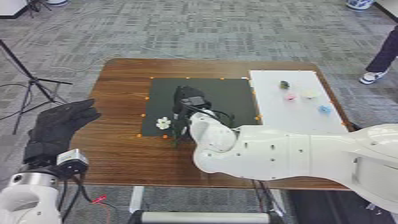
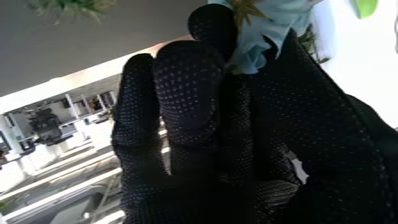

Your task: Arrange flowers

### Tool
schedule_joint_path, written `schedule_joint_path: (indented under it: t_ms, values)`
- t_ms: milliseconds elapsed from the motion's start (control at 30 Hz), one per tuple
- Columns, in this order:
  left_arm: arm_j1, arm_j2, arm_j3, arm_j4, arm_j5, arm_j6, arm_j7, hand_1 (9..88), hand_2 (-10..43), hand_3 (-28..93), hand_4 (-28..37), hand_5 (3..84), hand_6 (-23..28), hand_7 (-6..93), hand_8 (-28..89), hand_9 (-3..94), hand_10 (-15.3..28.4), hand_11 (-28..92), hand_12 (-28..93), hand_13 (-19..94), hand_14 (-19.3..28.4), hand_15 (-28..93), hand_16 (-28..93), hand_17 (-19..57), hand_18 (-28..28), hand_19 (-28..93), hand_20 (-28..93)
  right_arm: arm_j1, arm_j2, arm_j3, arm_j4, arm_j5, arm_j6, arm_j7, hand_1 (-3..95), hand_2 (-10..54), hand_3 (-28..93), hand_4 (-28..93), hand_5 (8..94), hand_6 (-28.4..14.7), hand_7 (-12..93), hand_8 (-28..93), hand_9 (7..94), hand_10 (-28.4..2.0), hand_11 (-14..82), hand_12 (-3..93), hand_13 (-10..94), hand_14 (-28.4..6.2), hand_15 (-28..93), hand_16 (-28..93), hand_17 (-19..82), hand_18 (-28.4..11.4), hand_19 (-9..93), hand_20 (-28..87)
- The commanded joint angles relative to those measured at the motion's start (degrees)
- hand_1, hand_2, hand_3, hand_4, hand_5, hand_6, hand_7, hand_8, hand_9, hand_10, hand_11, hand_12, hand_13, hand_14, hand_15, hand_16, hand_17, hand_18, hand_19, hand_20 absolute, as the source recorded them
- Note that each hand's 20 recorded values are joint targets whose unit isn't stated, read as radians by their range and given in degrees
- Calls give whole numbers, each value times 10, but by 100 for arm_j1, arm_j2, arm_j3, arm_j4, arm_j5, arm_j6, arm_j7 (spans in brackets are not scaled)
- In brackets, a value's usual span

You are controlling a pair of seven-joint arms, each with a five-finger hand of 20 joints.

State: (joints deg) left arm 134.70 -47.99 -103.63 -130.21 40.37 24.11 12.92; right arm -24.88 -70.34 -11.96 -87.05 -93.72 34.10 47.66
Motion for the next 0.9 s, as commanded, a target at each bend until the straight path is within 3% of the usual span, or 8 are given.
schedule_joint_path:
  t_ms: [33, 200, 367, 500, 700, 867, 900]
  values:
    - [-199, -20, 101, 20, 93, -56, -173, 232, -5, 888, -230, 570, 131, 157, -104, 475, 205, 380, 128, 335, 236, 560, -87, -55, 177, 428, 136, 132, -162, -97, 135, -8, 370, 32, 573, -95, 759, -283, 740, 14, 418, -91, 865, -52, 187, 385, 784, -30, 591, 287, 332, -197, 931, -7]
    - [-231, -20, 84, 49, 93, -111, -174, 233, -5, 887, -231, 570, 131, 158, -105, 475, 205, 380, 128, 335, 237, 561, -87, -55, 177, 427, 136, 239, -274, -181, 229, 82, 670, 40, 571, -95, 755, -283, 735, 17, 420, -90, 864, -52, 185, 385, 782, -29, 590, 287, 329, -196, 929, -9]
    - [-39, -47, -24, 111, 20, -258, 7, 232, -4, 888, -230, 569, 132, 157, -105, 475, 206, 380, 128, 335, 237, 561, -87, -55, 177, 428, 136, 283, -316, -190, 218, 332, 822, -34, 548, -92, 735, -283, 705, 7, 386, -98, 845, -57, 161, 362, 765, -38, 591, 267, 318, -194, 925, -17]
    - [-50, -1, 7, 94, 6, -156, -9, 233, -5, 888, -231, 569, 132, 158, -105, 475, 206, 379, 128, 335, 237, 561, -88, -55, 177, 428, 136, 273, -268, -121, 105, 496, 793, -200, 503, -93, 721, -283, 666, -4, 360, -107, 802, -75, 175, 305, 745, -50, 607, 217, 303, -195, 923, -28]
    - [-38, 34, 41, 90, -31, -128, 32, 233, -3, 888, -231, 569, 132, 158, -105, 475, 205, 379, 128, 335, 236, 561, -88, -55, 176, 427, 136, 298, -290, -120, 81, 414, 787, -102, 458, -93, 733, -283, 632, -4, 299, -101, 754, -102, 236, 224, 734, -57, 613, 193, 291, -201, 921, -31]
    - [-238, 113, 201, 77, -30, 49, -9, 233, -3, 889, -230, 568, 133, 158, -105, 475, 206, 379, 127, 335, 236, 562, -88, -55, 177, 428, 136, 341, -283, -129, 100, 501, 725, -123, 453, -94, 737, -283, 632, -4, 292, -100, 751, -107, 247, 208, 731, -60, 615, 190, 289, -204, 921, -30]
    - [31, 17, -15, 139, -76, -194, 157, 233, -3, 889, -230, 568, 133, 158, -104, 475, 205, 379, 127, 335, 236, 562, -88, -55, 177, 428, 136, 356, -285, -132, 98, 532, 727, -120, 453, -94, 737, -283, 632, -4, 291, -100, 750, -109, 248, 207, 731, -60, 615, 190, 288, -205, 921, -30]
